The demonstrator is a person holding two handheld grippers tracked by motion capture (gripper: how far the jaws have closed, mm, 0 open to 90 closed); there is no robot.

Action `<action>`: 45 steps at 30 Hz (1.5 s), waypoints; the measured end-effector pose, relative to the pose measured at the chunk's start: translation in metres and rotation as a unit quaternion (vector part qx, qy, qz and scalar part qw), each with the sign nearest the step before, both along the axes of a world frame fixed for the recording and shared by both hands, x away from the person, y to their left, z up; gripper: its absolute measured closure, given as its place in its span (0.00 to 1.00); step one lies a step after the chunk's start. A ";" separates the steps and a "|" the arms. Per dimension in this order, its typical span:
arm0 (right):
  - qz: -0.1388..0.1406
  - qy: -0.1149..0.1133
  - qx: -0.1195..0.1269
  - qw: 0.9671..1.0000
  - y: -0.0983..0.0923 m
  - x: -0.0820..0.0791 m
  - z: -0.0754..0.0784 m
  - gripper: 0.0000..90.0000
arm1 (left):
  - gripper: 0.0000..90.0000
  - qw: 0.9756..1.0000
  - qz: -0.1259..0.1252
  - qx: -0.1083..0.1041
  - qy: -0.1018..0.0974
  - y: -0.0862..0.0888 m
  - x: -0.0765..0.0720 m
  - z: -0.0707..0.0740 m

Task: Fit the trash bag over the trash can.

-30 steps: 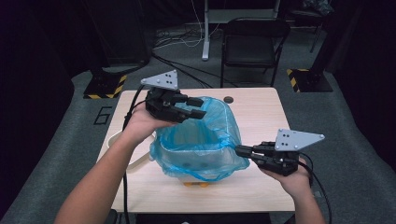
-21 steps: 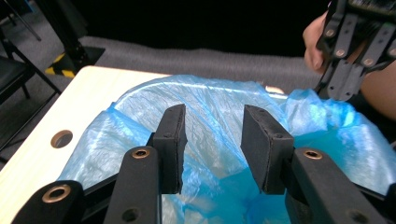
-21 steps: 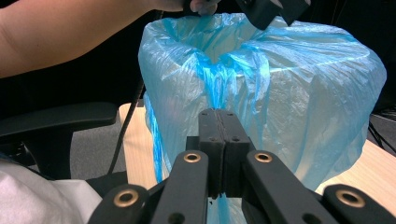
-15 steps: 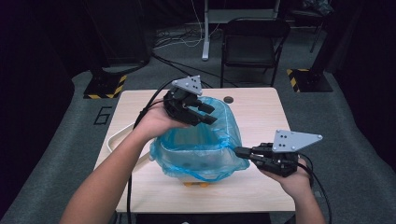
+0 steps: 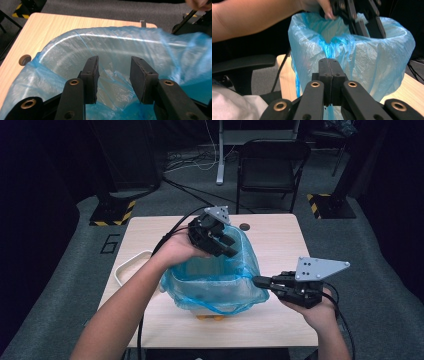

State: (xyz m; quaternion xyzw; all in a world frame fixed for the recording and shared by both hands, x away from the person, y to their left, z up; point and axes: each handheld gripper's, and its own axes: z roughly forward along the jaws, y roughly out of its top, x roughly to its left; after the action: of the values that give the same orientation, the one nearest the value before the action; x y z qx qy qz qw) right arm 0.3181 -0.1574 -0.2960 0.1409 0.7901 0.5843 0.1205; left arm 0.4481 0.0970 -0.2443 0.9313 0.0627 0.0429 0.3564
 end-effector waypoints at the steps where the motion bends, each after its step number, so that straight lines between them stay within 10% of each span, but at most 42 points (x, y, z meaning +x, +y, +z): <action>1: 0.000 0.001 0.001 1.000 0.000 0.000 0.000 1.00 | 0.64 1.000 0.002 0.002 0.002 -0.001 0.001 -0.001; 20: 0.003 0.021 -0.021 1.000 0.005 0.005 -0.014 1.00 | 0.56 0.995 0.011 0.098 0.028 -0.022 0.019 -0.026; 32: 0.003 0.025 -0.028 0.999 0.004 0.004 -0.018 1.00 | 0.55 0.992 0.001 0.119 0.047 -0.028 0.022 -0.036; 37: 0.003 0.029 -0.035 0.999 0.004 0.005 -0.021 1.00 | 0.51 0.987 -0.010 0.148 0.066 -0.032 0.022 -0.042; 45: 0.005 0.030 -0.035 0.999 0.004 0.005 -0.021 1.00 | 0.49 0.988 -0.007 0.146 0.047 -0.032 0.018 -0.035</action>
State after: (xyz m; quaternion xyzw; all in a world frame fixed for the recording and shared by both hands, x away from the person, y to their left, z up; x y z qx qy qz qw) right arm 0.3230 -0.1535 -0.3174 0.1501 0.8142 0.5521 0.0989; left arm 0.4662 0.0654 -0.2795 0.9746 0.0664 0.0052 0.2136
